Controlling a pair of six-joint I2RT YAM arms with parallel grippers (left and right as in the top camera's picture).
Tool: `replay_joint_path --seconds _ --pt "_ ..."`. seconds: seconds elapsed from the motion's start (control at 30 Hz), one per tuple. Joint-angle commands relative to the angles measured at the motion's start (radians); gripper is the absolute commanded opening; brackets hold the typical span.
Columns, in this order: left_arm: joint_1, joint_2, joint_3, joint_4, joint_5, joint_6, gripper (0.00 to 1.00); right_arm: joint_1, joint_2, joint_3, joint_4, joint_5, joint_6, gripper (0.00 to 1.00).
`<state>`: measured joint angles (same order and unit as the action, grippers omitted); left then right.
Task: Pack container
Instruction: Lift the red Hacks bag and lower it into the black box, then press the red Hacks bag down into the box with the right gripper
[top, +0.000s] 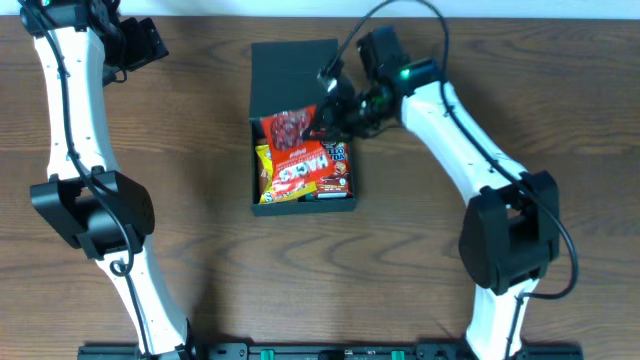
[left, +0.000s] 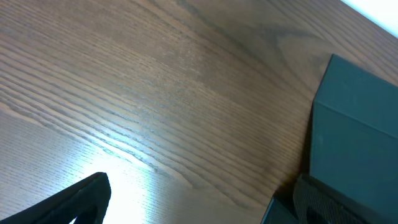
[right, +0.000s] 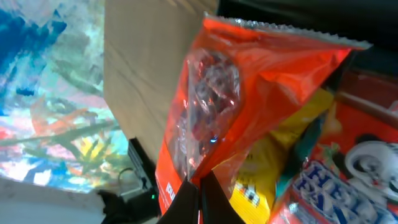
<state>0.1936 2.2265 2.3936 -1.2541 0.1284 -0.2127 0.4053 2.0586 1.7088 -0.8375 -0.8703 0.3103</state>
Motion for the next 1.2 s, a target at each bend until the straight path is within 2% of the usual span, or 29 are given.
replay_joint_path --seconds 0.0,0.37,0.47,0.57,0.63,0.87,0.97,1.03,1.1,1.13,1.17 --pt "0.002 -0.020 0.019 -0.006 0.003 0.003 0.95 0.034 -0.010 -0.055 0.065 -0.063 0.080 0.02" --pt "0.002 -0.020 0.019 -0.007 0.003 0.004 0.95 0.062 -0.010 -0.140 0.126 -0.006 0.104 0.02" --pt "0.002 -0.020 0.019 -0.006 0.003 0.007 0.95 0.063 -0.010 -0.140 0.139 0.023 0.101 0.51" --pt "0.002 -0.020 0.019 -0.007 0.003 0.008 0.95 0.050 -0.011 -0.137 0.163 0.019 0.100 0.74" --pt "0.002 -0.020 0.019 -0.006 0.003 0.013 0.95 0.032 -0.016 -0.122 0.169 -0.010 0.074 0.78" --pt "0.002 -0.020 0.019 -0.007 0.003 0.026 0.95 -0.020 -0.098 -0.032 0.167 -0.042 -0.004 0.82" --pt "0.002 -0.020 0.019 -0.006 0.003 0.026 0.95 -0.025 -0.146 -0.006 0.167 -0.029 -0.041 0.78" --pt "0.002 -0.020 0.019 -0.006 0.003 0.026 0.95 -0.023 -0.177 -0.002 0.164 -0.012 -0.074 0.66" --pt "0.002 -0.020 0.019 -0.006 0.003 0.026 0.95 -0.011 -0.195 -0.002 0.143 0.038 -0.093 0.40" --pt "0.002 -0.020 0.019 -0.006 0.003 0.026 0.95 -0.004 -0.196 -0.002 0.126 0.060 -0.110 0.31" --pt "0.002 -0.020 0.019 -0.006 0.003 0.026 0.95 0.006 -0.196 -0.002 0.092 0.090 -0.146 0.16"
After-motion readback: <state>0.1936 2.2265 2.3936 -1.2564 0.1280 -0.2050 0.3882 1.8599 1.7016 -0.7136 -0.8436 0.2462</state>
